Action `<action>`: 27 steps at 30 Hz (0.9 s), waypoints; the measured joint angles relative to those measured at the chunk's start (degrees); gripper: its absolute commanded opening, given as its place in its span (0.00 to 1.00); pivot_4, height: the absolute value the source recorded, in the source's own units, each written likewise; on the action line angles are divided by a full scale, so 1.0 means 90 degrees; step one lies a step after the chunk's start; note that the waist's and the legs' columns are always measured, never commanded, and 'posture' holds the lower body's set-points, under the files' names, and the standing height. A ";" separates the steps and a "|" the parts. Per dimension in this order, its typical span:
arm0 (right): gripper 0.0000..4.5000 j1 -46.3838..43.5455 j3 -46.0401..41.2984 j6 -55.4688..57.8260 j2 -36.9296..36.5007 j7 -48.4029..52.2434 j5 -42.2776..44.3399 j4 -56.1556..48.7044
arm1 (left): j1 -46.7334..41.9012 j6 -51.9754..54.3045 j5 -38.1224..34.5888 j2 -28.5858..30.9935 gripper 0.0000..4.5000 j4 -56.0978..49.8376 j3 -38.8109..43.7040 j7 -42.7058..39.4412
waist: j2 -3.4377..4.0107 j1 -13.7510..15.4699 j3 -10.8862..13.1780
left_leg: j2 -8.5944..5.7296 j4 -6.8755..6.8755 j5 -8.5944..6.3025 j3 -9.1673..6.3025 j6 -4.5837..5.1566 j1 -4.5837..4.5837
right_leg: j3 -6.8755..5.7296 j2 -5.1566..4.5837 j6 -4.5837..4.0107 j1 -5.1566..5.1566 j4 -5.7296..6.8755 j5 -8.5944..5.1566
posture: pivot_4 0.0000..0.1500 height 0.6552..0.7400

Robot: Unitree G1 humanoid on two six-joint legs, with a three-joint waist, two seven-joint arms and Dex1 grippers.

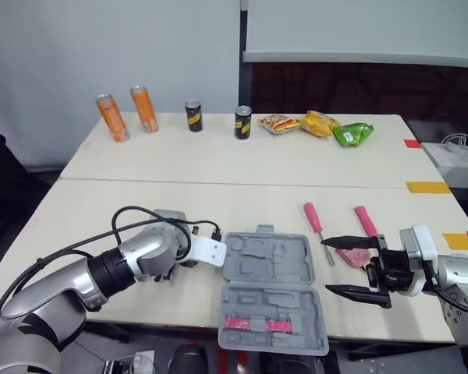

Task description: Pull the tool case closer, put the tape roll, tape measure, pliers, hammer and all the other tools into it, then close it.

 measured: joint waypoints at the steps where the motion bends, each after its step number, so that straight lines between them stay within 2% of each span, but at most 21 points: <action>1: 1.00 0.0039 -0.0018 -0.0012 0.0000 -0.0020 0.0000 -0.0007 | 0.0017 -0.0038 0.0038 -0.0004 0.01 0.0003 0.0033 -0.0027 | 0.0000 -0.0002 0.0000 | 0.0000 0.0000 0.0002 -0.0003 0.0000 -0.0001 | -0.0002 0.0000 -0.0002 0.0000 0.0000 0.0001 | 1.00 1.00; 8: 1.00 0.0216 -0.0185 -0.0120 0.0001 -0.0230 -0.0005 -0.0202 | -0.0089 -0.0289 -0.0177 0.0037 0.01 -0.0325 0.0680 -0.0646 | -0.0002 -0.0009 0.0001 | -0.0004 -0.0008 0.0004 -0.0015 0.0004 -0.0016 | -0.0014 -0.0005 -0.0001 -0.0006 -0.0013 0.0001 | 1.00 1.00; 13: 1.00 0.0512 -0.0400 -0.0301 0.0010 -0.0574 -0.0195 -0.0267 | -0.0874 -0.0984 -0.0958 -0.0042 0.01 -0.0251 0.1350 -0.1450 | -0.0001 0.0035 0.0002 | -0.0008 -0.0009 0.0005 -0.0029 0.0006 -0.0047 | -0.0035 -0.0010 -0.0001 -0.0014 -0.0030 0.0001 | 1.00 1.00; 19: 1.00 0.1058 -0.0751 -0.0412 -0.0017 -0.0985 -0.0411 -0.0475 | -0.2114 -0.2526 -0.1199 -0.0768 0.01 0.1531 0.1309 -0.1616 | 0.0001 0.0066 0.0001 | -0.0034 -0.0009 0.0013 -0.0032 0.0022 -0.0063 | -0.0051 -0.0035 0.0001 -0.0014 -0.0037 0.0001 | 1.00 1.00; 27: 1.00 0.1596 -0.0991 -0.0496 -0.0040 -0.1410 -0.0645 -0.0967 | -0.2797 -0.4701 -0.0807 -0.2202 0.01 0.4093 0.0934 -0.1622 | -0.0004 0.0072 0.0004 | -0.0046 -0.0008 0.0020 -0.0056 0.0037 -0.0100 | -0.0095 -0.0051 0.0026 -0.0012 -0.0057 0.0011 | 1.00 1.00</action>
